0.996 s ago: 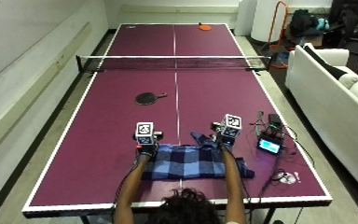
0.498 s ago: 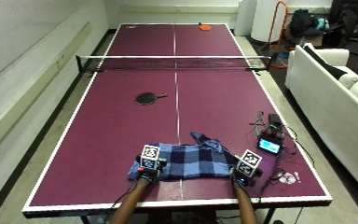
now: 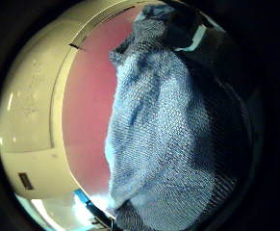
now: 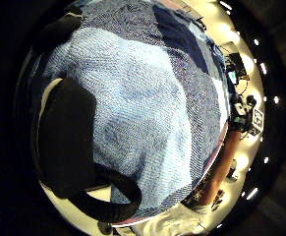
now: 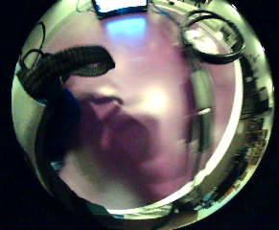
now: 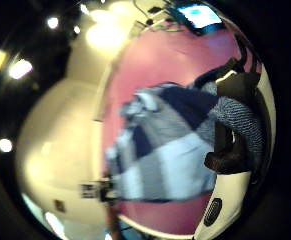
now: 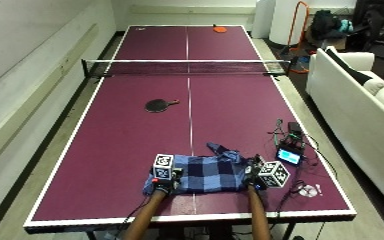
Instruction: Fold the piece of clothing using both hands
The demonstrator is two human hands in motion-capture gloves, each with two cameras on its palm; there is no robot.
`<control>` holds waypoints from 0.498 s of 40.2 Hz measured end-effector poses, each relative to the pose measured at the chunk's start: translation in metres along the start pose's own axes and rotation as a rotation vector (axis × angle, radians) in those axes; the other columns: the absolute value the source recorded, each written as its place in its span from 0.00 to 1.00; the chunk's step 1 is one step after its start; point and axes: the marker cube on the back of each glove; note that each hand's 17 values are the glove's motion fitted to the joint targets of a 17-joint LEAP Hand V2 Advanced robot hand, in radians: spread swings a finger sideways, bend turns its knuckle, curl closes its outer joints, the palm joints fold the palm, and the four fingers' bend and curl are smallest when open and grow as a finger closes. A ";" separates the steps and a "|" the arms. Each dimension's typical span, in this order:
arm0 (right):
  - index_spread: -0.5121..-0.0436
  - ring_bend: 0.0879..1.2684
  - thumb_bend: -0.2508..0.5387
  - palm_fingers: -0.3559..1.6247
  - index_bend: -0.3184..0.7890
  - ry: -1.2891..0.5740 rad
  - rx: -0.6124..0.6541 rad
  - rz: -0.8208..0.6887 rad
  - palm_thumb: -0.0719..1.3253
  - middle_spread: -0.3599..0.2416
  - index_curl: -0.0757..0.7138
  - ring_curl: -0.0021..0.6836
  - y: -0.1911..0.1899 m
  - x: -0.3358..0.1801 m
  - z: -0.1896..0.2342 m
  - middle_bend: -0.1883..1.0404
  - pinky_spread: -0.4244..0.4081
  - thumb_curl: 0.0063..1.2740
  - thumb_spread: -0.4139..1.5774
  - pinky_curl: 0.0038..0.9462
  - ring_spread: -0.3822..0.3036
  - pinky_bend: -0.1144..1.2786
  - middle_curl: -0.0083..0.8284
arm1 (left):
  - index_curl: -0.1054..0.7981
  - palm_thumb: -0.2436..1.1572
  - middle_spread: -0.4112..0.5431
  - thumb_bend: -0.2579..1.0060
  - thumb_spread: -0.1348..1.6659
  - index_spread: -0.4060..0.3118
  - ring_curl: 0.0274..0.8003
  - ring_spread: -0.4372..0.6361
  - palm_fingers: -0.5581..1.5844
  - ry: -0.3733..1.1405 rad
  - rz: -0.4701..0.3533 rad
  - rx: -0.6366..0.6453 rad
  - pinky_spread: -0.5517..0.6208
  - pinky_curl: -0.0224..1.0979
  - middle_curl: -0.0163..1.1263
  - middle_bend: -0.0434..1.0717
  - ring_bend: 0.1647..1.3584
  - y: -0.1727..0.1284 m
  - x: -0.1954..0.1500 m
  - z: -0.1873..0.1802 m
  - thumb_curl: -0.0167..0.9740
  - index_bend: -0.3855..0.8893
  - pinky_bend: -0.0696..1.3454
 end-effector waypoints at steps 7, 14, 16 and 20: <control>0.44 0.55 0.37 0.79 0.39 -0.204 -0.098 -0.119 0.81 0.21 0.43 0.68 -0.025 -0.054 0.055 0.48 0.26 0.32 0.72 0.39 0.21 0.38 0.57 | 0.49 0.35 0.39 0.20 0.87 0.39 0.43 0.49 0.48 0.191 -0.046 -0.106 0.78 0.36 0.31 0.20 0.37 0.009 -0.007 -0.018 0.18 0.36 0.26; 0.43 0.55 0.32 0.79 0.40 -0.106 -0.343 -0.357 0.82 0.20 0.45 0.68 0.070 -0.183 0.052 0.47 0.19 0.35 0.68 0.40 0.19 0.38 0.57 | 0.44 0.36 0.40 0.20 0.86 0.40 0.44 0.48 0.47 0.256 -0.107 0.075 0.79 0.37 0.33 0.21 0.40 0.000 -0.056 -0.026 0.19 0.36 0.28; 0.42 0.54 0.30 0.79 0.41 -0.075 -0.416 -0.421 0.82 0.20 0.46 0.68 0.101 -0.219 0.049 0.46 0.18 0.36 0.66 0.40 0.19 0.38 0.56 | 0.43 0.38 0.39 0.21 0.86 0.40 0.44 0.48 0.47 0.274 -0.130 0.081 0.79 0.36 0.33 0.22 0.41 -0.006 -0.076 -0.009 0.20 0.36 0.27; 0.42 0.54 0.30 0.80 0.41 0.008 -0.439 -0.512 0.82 0.20 0.46 0.68 0.138 -0.265 0.074 0.46 0.16 0.38 0.65 0.40 0.19 0.38 0.57 | 0.42 0.39 0.39 0.21 0.86 0.39 0.44 0.47 0.48 0.317 -0.185 0.084 0.79 0.36 0.34 0.22 0.41 0.004 -0.109 -0.001 0.20 0.38 0.27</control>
